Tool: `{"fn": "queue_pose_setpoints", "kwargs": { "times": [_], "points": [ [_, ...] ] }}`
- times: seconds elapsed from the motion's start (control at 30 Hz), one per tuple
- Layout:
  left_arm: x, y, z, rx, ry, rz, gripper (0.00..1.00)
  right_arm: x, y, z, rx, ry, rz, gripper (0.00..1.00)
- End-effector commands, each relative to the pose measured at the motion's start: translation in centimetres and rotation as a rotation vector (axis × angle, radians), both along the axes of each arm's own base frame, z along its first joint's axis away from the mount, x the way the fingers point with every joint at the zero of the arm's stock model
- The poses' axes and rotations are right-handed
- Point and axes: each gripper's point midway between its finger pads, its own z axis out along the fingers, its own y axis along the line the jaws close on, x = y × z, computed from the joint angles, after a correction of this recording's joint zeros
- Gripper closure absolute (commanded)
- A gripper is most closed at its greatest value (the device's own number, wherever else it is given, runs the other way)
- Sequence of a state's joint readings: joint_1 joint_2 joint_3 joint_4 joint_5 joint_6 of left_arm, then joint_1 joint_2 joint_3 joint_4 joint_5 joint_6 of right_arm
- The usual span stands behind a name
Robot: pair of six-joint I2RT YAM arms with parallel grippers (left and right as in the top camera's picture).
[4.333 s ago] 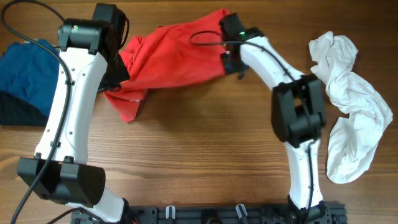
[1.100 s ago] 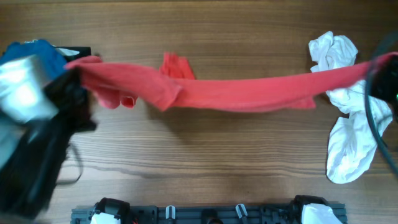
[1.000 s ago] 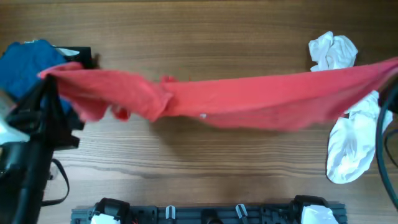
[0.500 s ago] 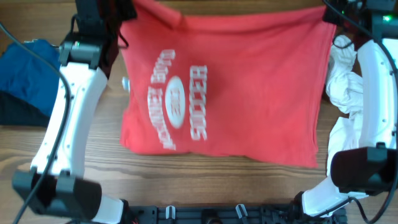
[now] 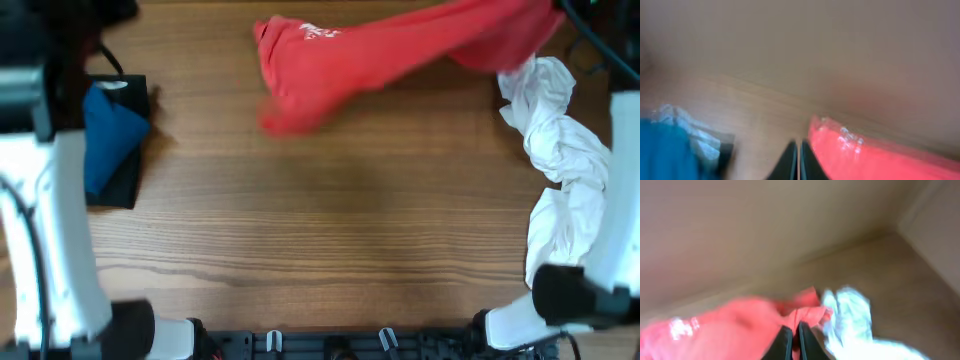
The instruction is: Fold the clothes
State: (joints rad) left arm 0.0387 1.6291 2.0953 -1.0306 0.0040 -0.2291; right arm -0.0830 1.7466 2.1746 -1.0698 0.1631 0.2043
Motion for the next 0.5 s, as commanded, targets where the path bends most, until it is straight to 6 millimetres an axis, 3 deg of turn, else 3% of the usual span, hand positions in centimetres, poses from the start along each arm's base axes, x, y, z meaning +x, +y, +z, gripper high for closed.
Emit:
{"fn": "queue_pose_setpoints", "kwargs": {
  "times": [0.0, 0.1, 0.23, 0.27, 0.33, 0.37, 0.47],
  "points": [
    [-0.1, -2.6, -9.2, -0.099, 0.326, -0.118, 0.96, 0.4, -0.6, -6.9, -0.017, 0.233, -0.010, 0.96],
    [-0.3, -4.7, -12.9, -0.155, 0.462, -0.182, 0.96, -0.4, -0.4, -9.5, -0.009, 0.343, -0.004, 0.96],
    [0.8, -8.1, -16.3, -0.141, 0.544, -0.257, 0.96, -1.2, -0.4, -10.1, -0.006, 0.383, -0.004, 0.96],
    [0.9, -8.9, -17.3, -0.140, 0.570, -0.271, 0.92, -1.3, -0.3, -10.2, -0.005, 0.388, -0.003, 0.96],
    [1.1, -11.2, -19.9, -0.157, 0.641, -0.320, 0.68, -1.4, -0.3, -10.2, -0.005, 0.391, -0.003, 0.96],
    [1.1, -13.0, -21.8, -0.178, 0.689, -0.362, 0.50, -1.4, -0.3, -10.2, -0.005, 0.391, -0.003, 0.96],
    [1.1, -16.0, -26.4, -0.204, 0.804, -0.386, 0.48, -1.4, -0.3, -10.2, -0.005, 0.391, -0.003, 0.96]
  ]
}}
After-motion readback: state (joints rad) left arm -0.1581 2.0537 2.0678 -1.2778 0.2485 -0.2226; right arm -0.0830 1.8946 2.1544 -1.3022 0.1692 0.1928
